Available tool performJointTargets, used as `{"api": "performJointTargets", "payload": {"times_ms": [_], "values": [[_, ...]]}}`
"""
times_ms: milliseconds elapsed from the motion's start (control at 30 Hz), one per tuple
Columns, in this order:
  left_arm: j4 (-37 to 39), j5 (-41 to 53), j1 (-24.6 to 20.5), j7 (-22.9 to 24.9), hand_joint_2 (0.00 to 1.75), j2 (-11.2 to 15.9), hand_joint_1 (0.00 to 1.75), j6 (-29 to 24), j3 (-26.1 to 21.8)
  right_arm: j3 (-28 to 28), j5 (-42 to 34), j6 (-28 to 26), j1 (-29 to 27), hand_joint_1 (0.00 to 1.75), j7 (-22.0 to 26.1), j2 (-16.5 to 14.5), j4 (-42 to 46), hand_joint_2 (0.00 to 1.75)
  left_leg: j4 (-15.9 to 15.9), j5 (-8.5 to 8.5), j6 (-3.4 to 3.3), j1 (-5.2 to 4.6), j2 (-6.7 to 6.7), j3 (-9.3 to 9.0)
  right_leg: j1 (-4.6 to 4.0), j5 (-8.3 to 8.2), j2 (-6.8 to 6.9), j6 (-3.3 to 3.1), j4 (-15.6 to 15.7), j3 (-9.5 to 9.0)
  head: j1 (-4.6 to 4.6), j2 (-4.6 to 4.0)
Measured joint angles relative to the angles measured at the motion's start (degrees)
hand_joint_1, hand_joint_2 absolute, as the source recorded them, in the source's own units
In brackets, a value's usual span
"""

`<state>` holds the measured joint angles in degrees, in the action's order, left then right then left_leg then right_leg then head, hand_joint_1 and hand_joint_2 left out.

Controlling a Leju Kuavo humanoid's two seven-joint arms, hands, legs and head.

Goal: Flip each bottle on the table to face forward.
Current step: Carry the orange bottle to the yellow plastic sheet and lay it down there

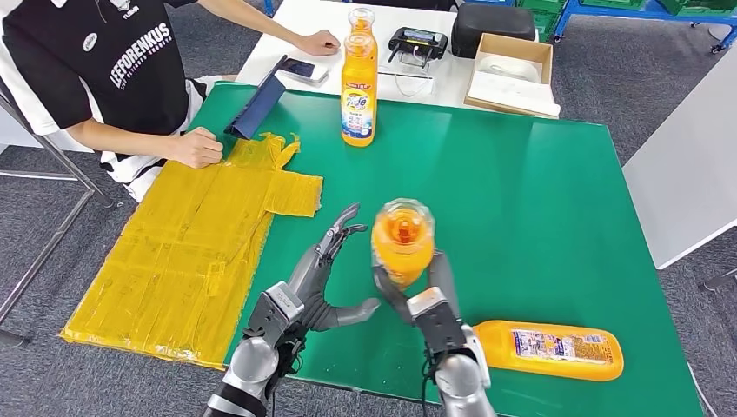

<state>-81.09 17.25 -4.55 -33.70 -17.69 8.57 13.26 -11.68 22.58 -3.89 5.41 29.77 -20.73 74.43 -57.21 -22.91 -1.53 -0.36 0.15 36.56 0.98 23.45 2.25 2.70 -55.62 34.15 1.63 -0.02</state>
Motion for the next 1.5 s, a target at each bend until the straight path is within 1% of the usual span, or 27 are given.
{"api": "performJointTargets", "payload": {"times_ms": [200,400,633,667,767,800,900,1033,1467,1500], "values": [[0.01,-0.42,-0.38,-0.02,1.75,0.04,0.00,0.32,0.13,-3.26,-0.01,-1.23,1.70,1.75,-0.75,0.00,-5.35,1.75,0.00,-0.01,0.01,0.00,0.00,0.01,0.00,0.01,0.00,-0.01,0.00,0.01,-0.02,0.00],[0.02,-1.31,-0.74,-0.19,1.75,0.14,0.00,0.68,0.08,-5.17,-0.23,-2.97,2.95,1.75,-0.53,0.12,-9.96,1.75,0.00,-0.01,0.01,0.00,-0.01,0.01,0.00,0.02,0.01,-0.02,0.00,0.00,-0.03,0.00],[0.02,-1.58,-0.73,-0.15,1.75,0.14,0.00,0.37,-0.07,-8.65,3.92,-6.41,3.33,1.75,0.03,0.51,-11.07,1.75,0.00,-0.01,0.01,0.00,0.00,0.01,0.00,0.02,0.00,-0.02,0.00,0.02,-0.03,0.00],[0.02,-1.57,-0.72,-0.13,1.75,0.14,0.03,0.28,-0.11,-9.10,4.08,-6.49,3.35,1.75,0.01,0.60,-11.07,1.75,0.00,-0.01,0.01,0.00,0.00,0.01,0.00,0.02,0.01,-0.02,0.00,0.02,-0.03,0.00],[0.02,-1.21,-0.67,-0.09,1.75,0.14,1.34,-0.28,-0.19,-10.16,5.17,-6.95,3.37,1.75,-0.19,0.70,-11.05,1.75,0.00,-0.01,0.01,0.00,0.00,0.02,0.00,0.02,0.00,-0.02,0.00,0.02,-0.03,0.00],[0.02,-0.96,-0.61,-0.09,1.75,0.14,1.75,-0.56,-0.20,-10.60,5.84,-7.29,3.35,1.75,-0.35,0.73,-10.99,1.75,0.00,-0.01,0.01,0.00,0.00,0.02,0.00,0.02,0.00,-0.02,0.00,0.02,-0.04,0.00],[0.06,0.00,-0.40,-0.18,1.75,0.14,1.75,-1.50,-0.23,-12.28,7.29,-8.24,3.30,1.75,-0.92,0.91,-10.53,1.75,0.00,-0.01,0.01,0.00,0.00,0.02,0.00,0.02,0.00,-0.02,0.00,0.03,-0.04,0.00],[0.57,1.47,-0.52,-0.59,1.75,0.14,1.75,-2.72,-0.25,-13.51,7.24,-8.27,3.17,1.75,-1.07,1.04,-9.57,1.75,0.00,-0.01,0.01,0.00,0.00,0.02,0.00,0.02,0.01,-0.02,0.00,0.04,-0.04,0.00],[1.42,1.70,-1.45,-1.40,1.75,0.14,1.75,-3.22,-0.23,-13.92,4.82,-5.25,1.31,1.75,-0.94,1.45,-5.72,1.75,0.00,-0.01,0.01,0.00,0.00,0.02,0.00,0.02,0.00,-0.02,0.00,0.03,-0.04,0.00],[1.42,1.50,-1.46,-1.51,1.75,0.14,1.75,-3.20,-0.23,-13.91,4.44,-5.03,1.26,1.51,-0.94,1.48,-5.68,1.75,0.00,-0.01,0.01,0.00,0.00,0.02,0.00,0.02,0.00,-0.02,0.00,0.03,-0.05,0.00]]}}
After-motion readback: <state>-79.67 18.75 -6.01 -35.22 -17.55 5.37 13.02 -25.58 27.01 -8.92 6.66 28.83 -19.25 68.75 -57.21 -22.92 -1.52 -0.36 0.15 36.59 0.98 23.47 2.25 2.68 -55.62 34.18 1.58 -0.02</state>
